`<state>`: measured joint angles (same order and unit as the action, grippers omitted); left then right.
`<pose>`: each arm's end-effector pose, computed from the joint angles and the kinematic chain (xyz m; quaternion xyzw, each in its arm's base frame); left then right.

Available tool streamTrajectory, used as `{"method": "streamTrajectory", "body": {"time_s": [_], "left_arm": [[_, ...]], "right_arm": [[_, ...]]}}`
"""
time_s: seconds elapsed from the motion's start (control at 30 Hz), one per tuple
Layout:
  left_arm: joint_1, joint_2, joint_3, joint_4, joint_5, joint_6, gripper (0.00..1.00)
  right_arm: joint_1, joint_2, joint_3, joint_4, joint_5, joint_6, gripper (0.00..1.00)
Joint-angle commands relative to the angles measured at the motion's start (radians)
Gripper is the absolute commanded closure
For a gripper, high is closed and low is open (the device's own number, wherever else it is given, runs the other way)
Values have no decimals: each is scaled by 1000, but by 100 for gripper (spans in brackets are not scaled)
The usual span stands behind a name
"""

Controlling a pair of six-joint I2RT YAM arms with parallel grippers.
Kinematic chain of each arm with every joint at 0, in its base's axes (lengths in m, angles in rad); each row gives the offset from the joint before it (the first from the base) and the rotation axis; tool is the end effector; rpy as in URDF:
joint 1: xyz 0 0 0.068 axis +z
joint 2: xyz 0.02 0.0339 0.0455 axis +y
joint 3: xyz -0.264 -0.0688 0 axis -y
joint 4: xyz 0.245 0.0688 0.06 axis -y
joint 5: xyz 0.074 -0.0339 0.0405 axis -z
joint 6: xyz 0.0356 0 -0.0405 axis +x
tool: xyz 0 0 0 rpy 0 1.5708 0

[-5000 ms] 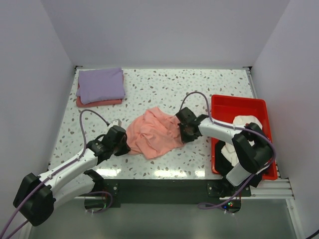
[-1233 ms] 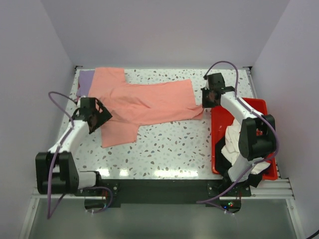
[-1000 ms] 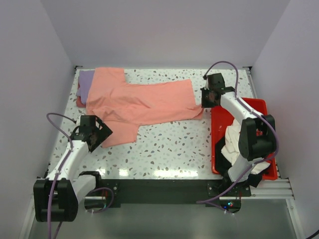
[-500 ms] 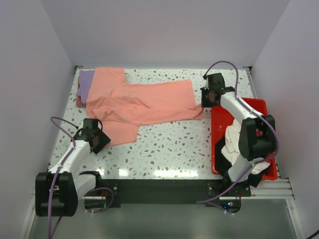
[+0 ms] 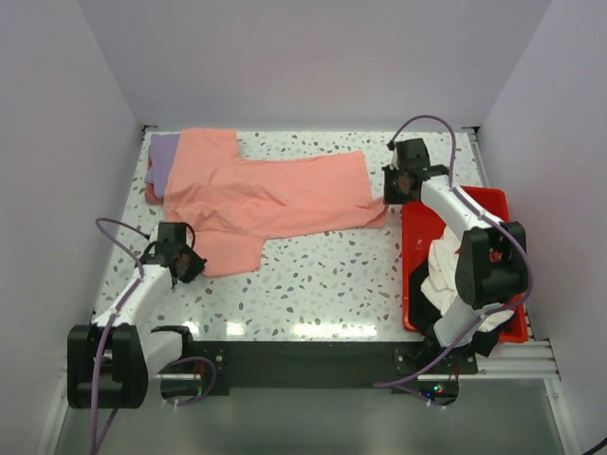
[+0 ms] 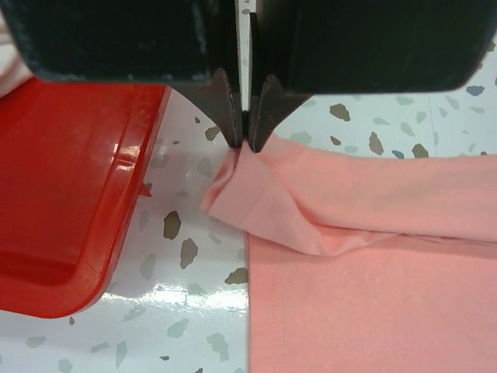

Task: Fold and stack the t-shirts
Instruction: Flatten the tshirt out

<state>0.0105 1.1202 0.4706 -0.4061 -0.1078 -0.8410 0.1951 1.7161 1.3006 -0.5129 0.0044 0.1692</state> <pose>0.1903 0.0058 0.1555 -0.4113 0.8737 -0.0549 0.2537 0.3652 0.0720 0.2430 -0.0116 0.9488 0.0551 0.3109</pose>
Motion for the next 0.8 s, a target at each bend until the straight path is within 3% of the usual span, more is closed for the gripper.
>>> {"method": "streamTrajectory", "body": {"time_s": [0.0,0.17,0.33,0.6,0.77], "left_arm": [[-3,-136,98,-61,-12,29,100],[-3,-282,281,-279,-102,-15,100],[-3,-419,355,-462,-148,-99,100],[-3,-510,462,-751,-237,-135,100],[-3,-566,533,-885,-264,-184,100]], "right_arm": [[-5,-98,-6,-10,-17,16,100],[-2,-219,-43,-74,-21,38,100],[23,-360,-127,-154,-17,123,100],[52,-556,-224,-352,-29,178,100],[168,-615,-287,-493,-40,199,100]]}}
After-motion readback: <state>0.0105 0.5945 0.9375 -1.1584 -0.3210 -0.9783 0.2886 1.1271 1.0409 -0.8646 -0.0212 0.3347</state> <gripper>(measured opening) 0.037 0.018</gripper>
